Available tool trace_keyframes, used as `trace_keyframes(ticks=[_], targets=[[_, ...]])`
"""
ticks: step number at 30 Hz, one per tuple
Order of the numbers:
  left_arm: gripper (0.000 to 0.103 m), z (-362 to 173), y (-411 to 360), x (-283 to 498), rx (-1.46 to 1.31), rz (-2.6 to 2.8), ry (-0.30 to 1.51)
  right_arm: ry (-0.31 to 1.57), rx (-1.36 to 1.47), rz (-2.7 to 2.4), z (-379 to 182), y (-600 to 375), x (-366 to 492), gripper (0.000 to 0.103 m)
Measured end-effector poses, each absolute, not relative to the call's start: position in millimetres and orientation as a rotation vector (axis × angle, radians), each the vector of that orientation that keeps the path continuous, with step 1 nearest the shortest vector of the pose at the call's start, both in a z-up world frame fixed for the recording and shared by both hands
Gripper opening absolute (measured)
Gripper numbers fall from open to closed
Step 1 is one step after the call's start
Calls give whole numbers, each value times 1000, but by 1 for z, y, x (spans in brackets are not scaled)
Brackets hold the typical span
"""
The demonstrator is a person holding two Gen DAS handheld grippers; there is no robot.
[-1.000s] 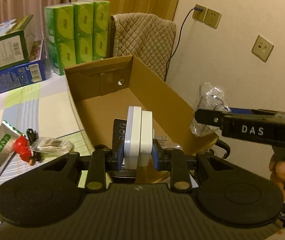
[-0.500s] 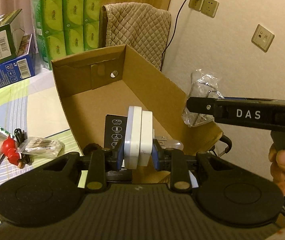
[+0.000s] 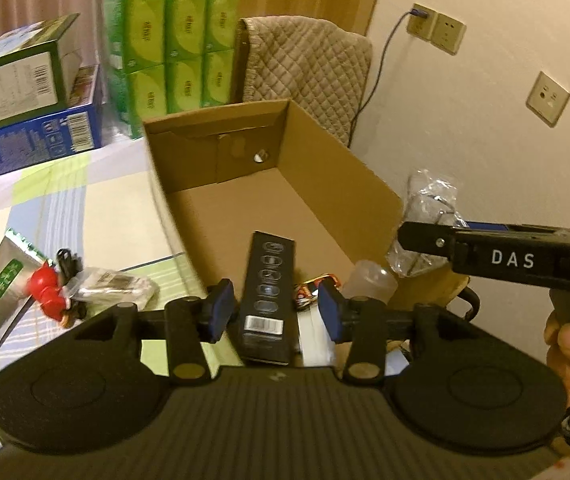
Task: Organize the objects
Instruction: 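Lower the container and adapter into the cardboard box and open both tools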
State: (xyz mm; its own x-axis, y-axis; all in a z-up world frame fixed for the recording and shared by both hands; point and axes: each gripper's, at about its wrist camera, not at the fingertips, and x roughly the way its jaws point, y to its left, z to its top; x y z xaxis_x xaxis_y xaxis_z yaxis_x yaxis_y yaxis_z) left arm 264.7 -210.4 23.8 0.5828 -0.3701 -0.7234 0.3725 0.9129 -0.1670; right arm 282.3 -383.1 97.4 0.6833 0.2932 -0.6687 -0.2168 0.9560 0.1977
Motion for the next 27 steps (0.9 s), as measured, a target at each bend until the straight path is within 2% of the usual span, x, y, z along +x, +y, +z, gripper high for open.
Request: trace_keyframes(ticks=[11,12,14,16,19,27], targets=[[42,26,-179,258,-41,-378,839,794,115,331,93,-363,283,65],[42,26,-177,258,-44,-374,838,801,124,335,91,-363,284,67],[44,26,-173,258,-51,-366,838,802,144,334,89,-363,285,80],[46,26,-168,257,-57,-359,838,781,155,312,91,-364,284,84],[52,26,-159,254,-68,-343,842,779,165,309,93,-367,281,84],[55,31,-132,239,-101,-297,837,784,150,318,101,-361,264,84]])
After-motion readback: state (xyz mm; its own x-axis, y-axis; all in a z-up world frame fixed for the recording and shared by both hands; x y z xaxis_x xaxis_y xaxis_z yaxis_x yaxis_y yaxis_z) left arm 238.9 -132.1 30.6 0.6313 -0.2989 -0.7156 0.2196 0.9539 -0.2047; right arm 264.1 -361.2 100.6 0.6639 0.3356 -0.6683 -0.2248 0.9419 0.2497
